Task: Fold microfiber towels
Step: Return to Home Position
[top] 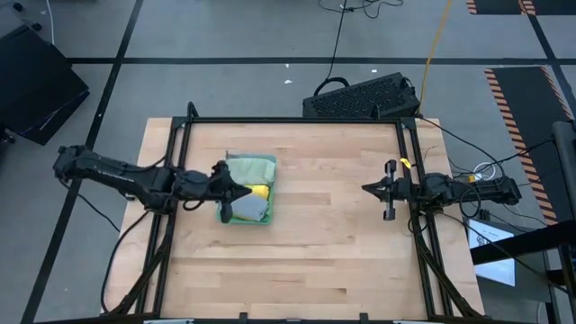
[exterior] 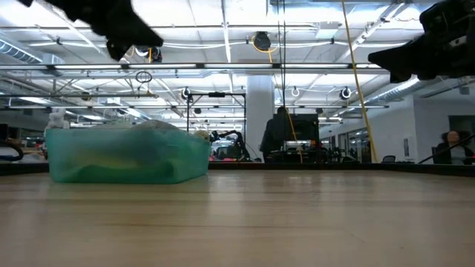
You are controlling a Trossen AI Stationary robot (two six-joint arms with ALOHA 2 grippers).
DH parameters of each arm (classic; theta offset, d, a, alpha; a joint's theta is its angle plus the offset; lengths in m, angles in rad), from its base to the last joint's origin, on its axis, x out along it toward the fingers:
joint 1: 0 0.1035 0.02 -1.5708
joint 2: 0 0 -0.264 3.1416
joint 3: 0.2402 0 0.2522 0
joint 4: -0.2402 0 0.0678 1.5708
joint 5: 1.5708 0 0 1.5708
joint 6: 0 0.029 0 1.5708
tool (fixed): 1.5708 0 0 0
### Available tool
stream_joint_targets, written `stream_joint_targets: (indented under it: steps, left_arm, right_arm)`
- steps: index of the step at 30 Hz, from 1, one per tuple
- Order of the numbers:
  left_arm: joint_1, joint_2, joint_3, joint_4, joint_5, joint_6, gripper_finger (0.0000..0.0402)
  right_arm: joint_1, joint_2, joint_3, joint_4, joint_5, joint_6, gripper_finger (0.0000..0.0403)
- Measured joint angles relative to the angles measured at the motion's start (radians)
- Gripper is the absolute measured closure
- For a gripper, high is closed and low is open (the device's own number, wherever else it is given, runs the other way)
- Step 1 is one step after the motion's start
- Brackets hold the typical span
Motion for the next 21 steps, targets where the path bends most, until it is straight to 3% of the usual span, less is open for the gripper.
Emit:
stream_joint_targets:
  steps: [8, 14, 21]
  left_arm:
    - [-0.060, -0.185, -0.165, 0.052, -0.025, 0.024, 0.0400]
    - [-0.062, -0.430, -0.303, 0.048, 0.046, 0.086, 0.0400]
    - [-0.062, -0.716, -0.453, 0.049, 0.053, 0.103, 0.0400]
  right_arm:
    - [0.000, 0.003, 0.000, 0.002, 0.000, 0.000, 0.0403]
    - [0.000, 0.003, 0.000, 0.002, -0.001, 0.000, 0.0403]
    - [0.000, 0.003, 0.000, 0.003, -0.001, 0.000, 0.0403]
